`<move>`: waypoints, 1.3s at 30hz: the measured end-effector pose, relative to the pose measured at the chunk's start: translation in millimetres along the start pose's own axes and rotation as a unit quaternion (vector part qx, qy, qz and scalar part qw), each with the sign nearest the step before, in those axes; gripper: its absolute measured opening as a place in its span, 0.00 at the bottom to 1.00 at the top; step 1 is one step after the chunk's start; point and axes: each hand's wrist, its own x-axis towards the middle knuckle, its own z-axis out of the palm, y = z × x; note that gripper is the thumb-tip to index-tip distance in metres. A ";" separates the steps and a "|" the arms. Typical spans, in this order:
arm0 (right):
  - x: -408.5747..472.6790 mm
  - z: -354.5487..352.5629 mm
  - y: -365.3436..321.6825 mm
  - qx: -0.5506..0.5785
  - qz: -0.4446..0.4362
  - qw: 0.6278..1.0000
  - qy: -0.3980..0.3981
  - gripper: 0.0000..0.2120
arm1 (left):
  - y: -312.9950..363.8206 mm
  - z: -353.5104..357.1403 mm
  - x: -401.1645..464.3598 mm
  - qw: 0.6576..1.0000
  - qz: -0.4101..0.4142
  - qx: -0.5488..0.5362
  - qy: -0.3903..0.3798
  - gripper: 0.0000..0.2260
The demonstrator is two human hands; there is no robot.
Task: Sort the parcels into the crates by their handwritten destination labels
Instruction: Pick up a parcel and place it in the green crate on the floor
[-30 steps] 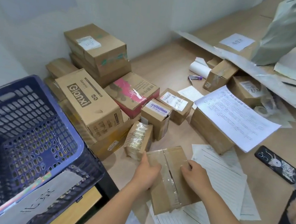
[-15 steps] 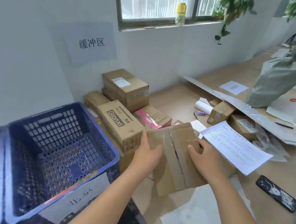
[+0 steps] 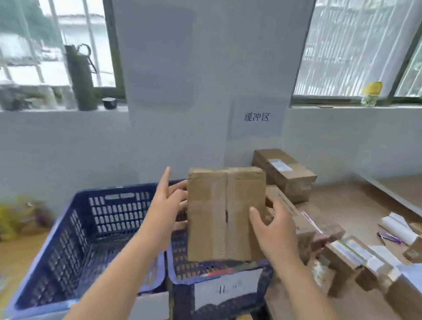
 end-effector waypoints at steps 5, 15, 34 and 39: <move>-10.1 47.0 -22.0 0.108 0.032 0.992 -0.065 0.20 | 6.5 -60.7 -5.1 0.998 -0.033 -0.043 0.038 0.16; -9.0 68.4 -24.6 0.220 0.098 0.963 -0.119 0.16 | 5.5 -72.7 -9.0 0.999 -0.025 0.030 0.012 0.16; 10.2 48.3 -10.4 0.303 0.187 0.929 -0.102 0.11 | -11.5 -52.7 -15.3 0.997 0.079 -0.002 0.004 0.14; 10.3 49.9 -6.5 0.352 0.155 0.920 -0.079 0.11 | -18.8 -51.6 -9.9 0.995 0.100 -0.008 0.011 0.17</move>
